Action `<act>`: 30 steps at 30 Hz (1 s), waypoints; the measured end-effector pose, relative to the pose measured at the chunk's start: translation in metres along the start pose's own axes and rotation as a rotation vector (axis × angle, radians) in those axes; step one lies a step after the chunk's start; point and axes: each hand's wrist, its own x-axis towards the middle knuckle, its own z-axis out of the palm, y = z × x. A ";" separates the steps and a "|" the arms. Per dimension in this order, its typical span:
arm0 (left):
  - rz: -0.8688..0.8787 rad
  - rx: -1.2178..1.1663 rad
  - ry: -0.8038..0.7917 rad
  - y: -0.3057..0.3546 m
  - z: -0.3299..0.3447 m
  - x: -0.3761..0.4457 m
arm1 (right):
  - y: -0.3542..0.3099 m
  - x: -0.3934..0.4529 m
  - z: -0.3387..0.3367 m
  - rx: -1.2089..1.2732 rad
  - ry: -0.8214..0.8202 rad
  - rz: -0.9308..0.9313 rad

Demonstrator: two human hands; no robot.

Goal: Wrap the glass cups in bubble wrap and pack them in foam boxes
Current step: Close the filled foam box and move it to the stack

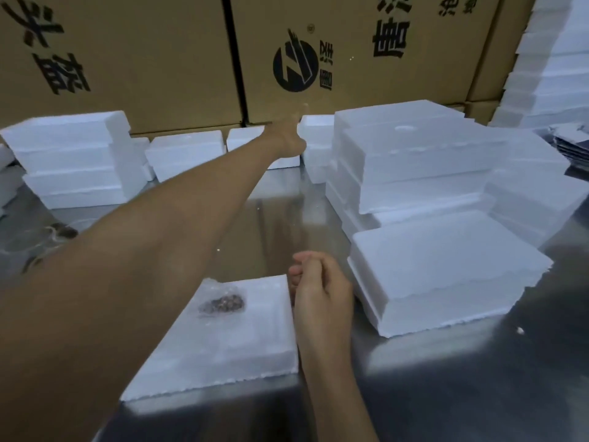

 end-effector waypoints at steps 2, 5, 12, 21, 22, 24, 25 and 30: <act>0.005 0.053 0.008 0.003 0.007 0.013 | 0.000 0.001 -0.001 -0.022 -0.003 -0.022; -0.021 0.122 0.122 0.004 0.019 0.019 | 0.000 0.000 -0.001 -0.009 -0.003 -0.023; 0.047 0.108 0.391 -0.009 -0.002 -0.015 | -0.003 0.001 -0.003 -0.028 -0.021 -0.006; -0.099 -0.495 0.546 -0.042 -0.067 -0.185 | -0.013 -0.008 -0.001 -0.031 0.006 -0.037; -0.092 -0.531 0.561 -0.043 -0.068 -0.206 | -0.015 -0.008 -0.002 -0.012 0.033 -0.055; -0.090 -0.584 0.558 -0.042 -0.070 -0.247 | -0.019 -0.011 -0.001 0.023 0.100 -0.124; -0.114 -0.647 0.556 -0.042 -0.070 -0.263 | -0.022 -0.014 0.000 0.043 0.113 -0.163; -0.352 -1.063 0.403 -0.047 -0.072 -0.312 | -0.033 -0.037 0.005 0.072 0.090 -0.385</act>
